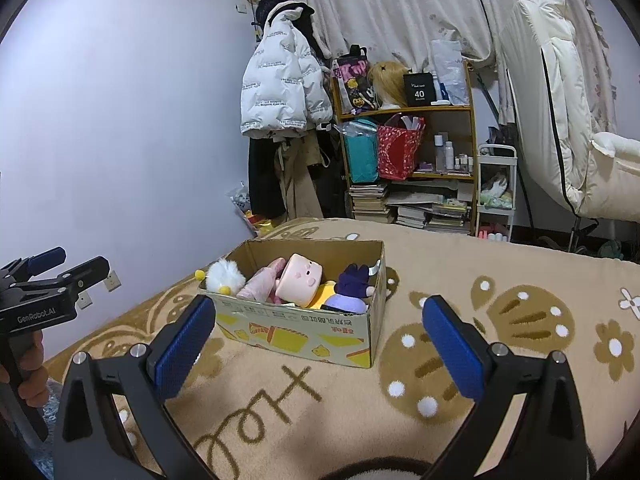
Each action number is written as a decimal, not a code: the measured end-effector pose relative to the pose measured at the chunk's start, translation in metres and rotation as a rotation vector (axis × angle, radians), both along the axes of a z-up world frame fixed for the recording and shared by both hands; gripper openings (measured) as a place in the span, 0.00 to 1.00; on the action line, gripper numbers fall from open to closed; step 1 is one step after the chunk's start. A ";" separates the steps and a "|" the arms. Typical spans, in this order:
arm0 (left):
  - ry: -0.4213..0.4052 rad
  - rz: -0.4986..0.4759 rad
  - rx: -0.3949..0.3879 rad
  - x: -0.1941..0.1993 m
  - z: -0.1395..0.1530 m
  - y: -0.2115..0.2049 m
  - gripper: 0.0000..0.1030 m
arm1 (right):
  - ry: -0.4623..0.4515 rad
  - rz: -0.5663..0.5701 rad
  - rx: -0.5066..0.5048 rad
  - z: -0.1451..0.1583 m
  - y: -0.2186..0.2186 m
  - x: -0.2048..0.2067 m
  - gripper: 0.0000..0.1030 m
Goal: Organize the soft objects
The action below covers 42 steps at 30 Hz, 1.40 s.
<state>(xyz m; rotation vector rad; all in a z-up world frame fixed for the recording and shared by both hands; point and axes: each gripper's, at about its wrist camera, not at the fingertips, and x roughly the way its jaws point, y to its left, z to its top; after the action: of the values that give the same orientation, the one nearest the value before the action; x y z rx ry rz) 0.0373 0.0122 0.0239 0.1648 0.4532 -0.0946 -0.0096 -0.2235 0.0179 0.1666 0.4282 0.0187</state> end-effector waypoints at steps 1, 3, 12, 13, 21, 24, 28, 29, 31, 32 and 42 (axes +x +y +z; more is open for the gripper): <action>-0.001 0.000 0.000 0.000 0.000 0.000 1.00 | 0.000 0.000 0.000 0.000 0.000 0.000 1.00; -0.001 0.000 0.002 -0.001 0.000 0.000 1.00 | 0.002 0.001 0.000 0.000 0.000 0.000 1.00; -0.002 0.003 0.013 -0.002 -0.003 0.001 1.00 | 0.010 0.002 -0.003 -0.007 0.001 0.001 1.00; -0.001 0.002 0.018 -0.002 -0.004 0.002 1.00 | 0.010 0.001 -0.002 -0.007 0.001 0.001 1.00; 0.006 -0.020 0.045 -0.001 -0.006 -0.001 1.00 | 0.011 0.004 -0.002 -0.005 0.001 0.001 1.00; 0.005 -0.022 0.049 -0.002 -0.006 -0.001 1.00 | 0.014 0.006 -0.002 -0.007 0.001 0.001 1.00; 0.014 -0.028 0.048 -0.002 -0.007 -0.001 1.00 | 0.015 0.006 -0.001 -0.010 0.001 0.001 1.00; 0.014 -0.030 0.051 -0.002 -0.007 -0.003 1.00 | 0.014 0.005 -0.002 -0.009 0.001 0.001 1.00; 0.013 -0.035 0.056 -0.002 -0.007 -0.003 1.00 | 0.016 0.006 -0.001 -0.009 0.000 0.001 1.00; 0.012 -0.036 0.057 -0.002 -0.006 -0.004 1.00 | 0.015 0.004 -0.002 -0.009 0.000 0.001 1.00; 0.010 -0.034 0.046 -0.003 -0.003 -0.005 1.00 | 0.019 0.004 0.000 -0.012 0.000 0.001 1.00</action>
<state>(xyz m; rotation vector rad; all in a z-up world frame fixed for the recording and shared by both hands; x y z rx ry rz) 0.0340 0.0076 0.0208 0.2172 0.4624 -0.1179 -0.0084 -0.2240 0.0061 0.1657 0.4477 0.0208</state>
